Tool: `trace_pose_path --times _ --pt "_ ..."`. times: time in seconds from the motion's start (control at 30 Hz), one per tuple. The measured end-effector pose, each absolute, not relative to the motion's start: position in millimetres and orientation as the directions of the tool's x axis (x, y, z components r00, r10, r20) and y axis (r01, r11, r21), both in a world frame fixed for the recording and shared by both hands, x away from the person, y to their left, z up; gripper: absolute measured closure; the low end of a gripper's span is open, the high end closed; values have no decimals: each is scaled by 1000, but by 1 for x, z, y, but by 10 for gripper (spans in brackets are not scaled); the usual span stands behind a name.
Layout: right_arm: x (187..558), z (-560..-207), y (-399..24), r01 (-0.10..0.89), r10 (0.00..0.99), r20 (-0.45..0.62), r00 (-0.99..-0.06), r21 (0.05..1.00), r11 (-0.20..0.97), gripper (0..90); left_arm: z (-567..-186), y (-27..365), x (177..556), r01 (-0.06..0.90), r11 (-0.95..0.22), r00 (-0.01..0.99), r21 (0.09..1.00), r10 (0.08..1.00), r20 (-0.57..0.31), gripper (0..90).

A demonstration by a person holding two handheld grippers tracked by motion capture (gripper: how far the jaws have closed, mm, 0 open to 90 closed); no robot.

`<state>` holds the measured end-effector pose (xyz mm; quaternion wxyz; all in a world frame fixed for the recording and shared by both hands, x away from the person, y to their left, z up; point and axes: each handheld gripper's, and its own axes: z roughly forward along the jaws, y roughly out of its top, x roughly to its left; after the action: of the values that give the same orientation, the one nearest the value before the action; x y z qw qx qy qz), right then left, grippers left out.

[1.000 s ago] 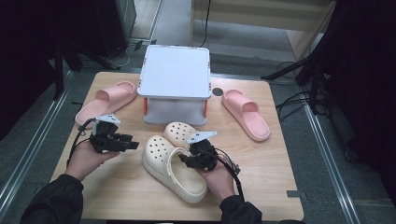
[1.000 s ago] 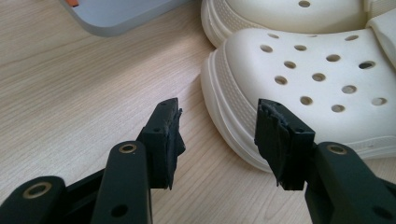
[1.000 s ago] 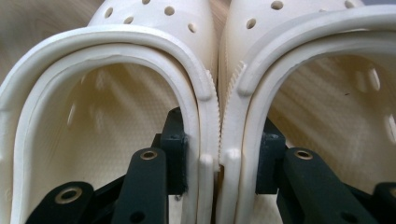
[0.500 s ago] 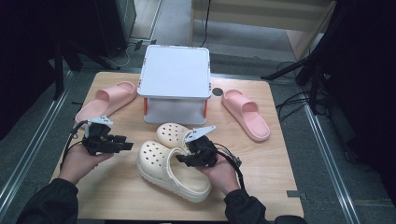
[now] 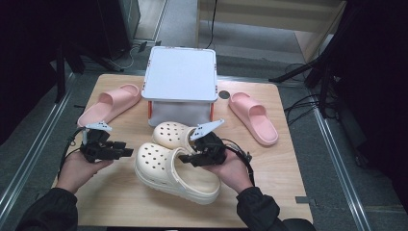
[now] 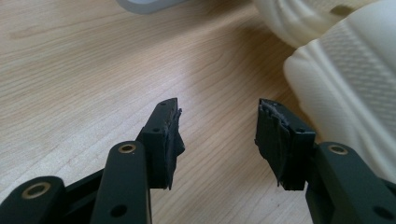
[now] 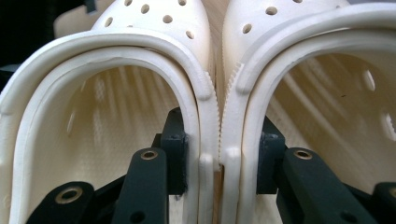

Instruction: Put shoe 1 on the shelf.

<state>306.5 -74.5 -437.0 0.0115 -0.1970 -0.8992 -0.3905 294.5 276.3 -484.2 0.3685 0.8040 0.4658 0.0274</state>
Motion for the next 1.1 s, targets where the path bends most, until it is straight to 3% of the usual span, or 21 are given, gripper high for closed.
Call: trace_pose_path --times 0.27,0.57,0.8,1.1 --pt "318 -429 -71 340 307 177 -935 695 633 656 -483 277 295 727 -281 561 627 770 -306 497" --pt "353 -437 -64 418 431 161 -888 675 608 656 -477 280 303 724 -265 559 636 766 -317 505" --pt "375 -446 -53 479 579 97 -809 680 556 656 -467 276 311 719 -272 577 640 746 -331 611" --pt "389 -450 -45 490 642 47 -766 689 534 656 -450 274 327 703 -281 588 654 747 -310 670"
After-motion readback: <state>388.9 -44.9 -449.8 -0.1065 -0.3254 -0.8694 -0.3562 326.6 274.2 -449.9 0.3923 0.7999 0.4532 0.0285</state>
